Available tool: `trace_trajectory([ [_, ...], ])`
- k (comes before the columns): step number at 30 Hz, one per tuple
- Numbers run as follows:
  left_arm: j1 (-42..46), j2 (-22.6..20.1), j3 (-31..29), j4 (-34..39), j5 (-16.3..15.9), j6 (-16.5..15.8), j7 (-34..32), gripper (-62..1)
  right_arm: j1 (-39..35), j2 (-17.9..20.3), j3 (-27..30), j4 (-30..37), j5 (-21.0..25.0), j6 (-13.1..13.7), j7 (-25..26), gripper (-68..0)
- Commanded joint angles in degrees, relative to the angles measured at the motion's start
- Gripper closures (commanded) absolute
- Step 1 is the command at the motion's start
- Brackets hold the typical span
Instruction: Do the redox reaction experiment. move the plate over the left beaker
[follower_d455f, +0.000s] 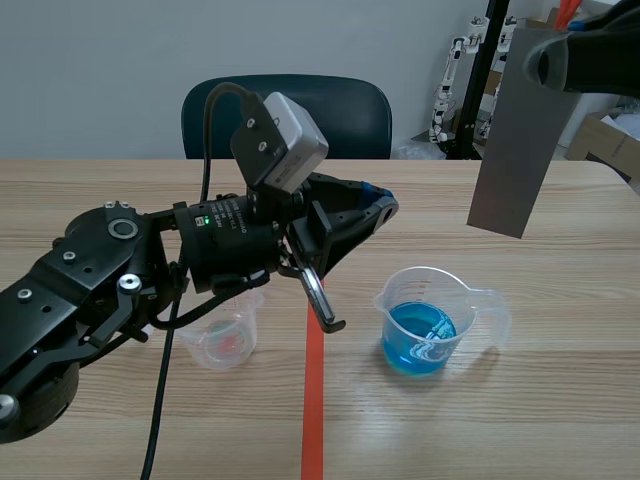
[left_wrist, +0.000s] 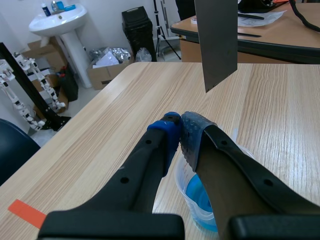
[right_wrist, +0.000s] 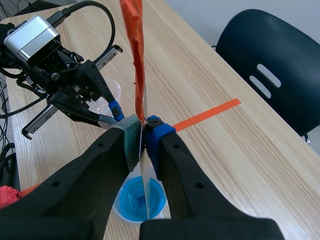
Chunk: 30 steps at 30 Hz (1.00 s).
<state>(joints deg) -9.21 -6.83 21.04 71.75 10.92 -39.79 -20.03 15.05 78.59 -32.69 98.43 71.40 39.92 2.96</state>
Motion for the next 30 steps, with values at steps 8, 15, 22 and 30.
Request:
trace_trajectory([
  [8,-0.2,0.3,0.0,1.0,-0.8,-0.1,-1.0,-4.0,1.3,0.9,1.2,0.5,0.9,0.2,1.2,-0.6],
  [15,-0.2,0.3,0.0,1.0,-0.8,-0.1,-1.0,-4.1,1.3,0.9,1.2,0.5,0.9,0.2,1.2,-0.6],
  [22,0.9,-1.2,-0.8,2.4,-0.8,-0.1,-2.0,-4.0,1.8,0.9,1.2,0.5,0.9,0.2,1.2,-0.6],
  [30,7.6,-4.7,-4.0,10.2,-1.3,-0.1,-4.2,-4.0,2.9,0.9,1.2,0.5,1.3,0.2,1.0,-0.6],
])
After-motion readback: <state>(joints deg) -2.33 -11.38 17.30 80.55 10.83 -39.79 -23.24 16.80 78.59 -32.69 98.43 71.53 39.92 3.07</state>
